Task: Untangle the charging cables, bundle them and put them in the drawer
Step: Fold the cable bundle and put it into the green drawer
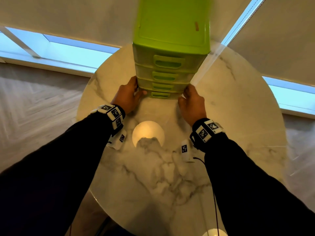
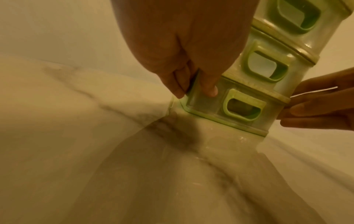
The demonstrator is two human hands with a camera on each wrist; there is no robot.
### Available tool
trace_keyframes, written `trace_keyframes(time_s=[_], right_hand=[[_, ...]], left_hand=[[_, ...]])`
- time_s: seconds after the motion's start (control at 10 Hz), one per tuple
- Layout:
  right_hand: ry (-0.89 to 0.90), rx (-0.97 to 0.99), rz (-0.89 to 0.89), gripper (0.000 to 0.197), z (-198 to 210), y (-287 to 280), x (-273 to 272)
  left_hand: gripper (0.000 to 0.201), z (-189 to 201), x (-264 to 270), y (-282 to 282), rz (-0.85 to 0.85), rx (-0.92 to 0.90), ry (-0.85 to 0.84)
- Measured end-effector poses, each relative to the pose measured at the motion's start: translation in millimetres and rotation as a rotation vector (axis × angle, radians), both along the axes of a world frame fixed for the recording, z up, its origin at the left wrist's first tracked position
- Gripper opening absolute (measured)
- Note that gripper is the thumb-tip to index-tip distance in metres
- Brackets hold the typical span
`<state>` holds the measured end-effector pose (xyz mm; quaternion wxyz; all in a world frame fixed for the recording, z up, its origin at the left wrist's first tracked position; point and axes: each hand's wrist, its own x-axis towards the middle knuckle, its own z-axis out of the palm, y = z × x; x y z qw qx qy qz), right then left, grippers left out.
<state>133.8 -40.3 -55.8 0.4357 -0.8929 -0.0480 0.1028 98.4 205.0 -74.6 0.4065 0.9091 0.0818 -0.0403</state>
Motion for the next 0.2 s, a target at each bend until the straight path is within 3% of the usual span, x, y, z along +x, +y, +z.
trace_keyframes(time_s=[0.1, 0.2], right_hand=[[0.090, 0.004, 0.073, 0.065, 9, -8, -13], [0.171, 0.095, 0.133, 0.065, 27, -17, -30]], left_hand=[[0.046, 8, -3, -3, 0.009, 0.016, 0.044], [0.062, 26, -15, -9, -0.016, -0.028, 0.087]])
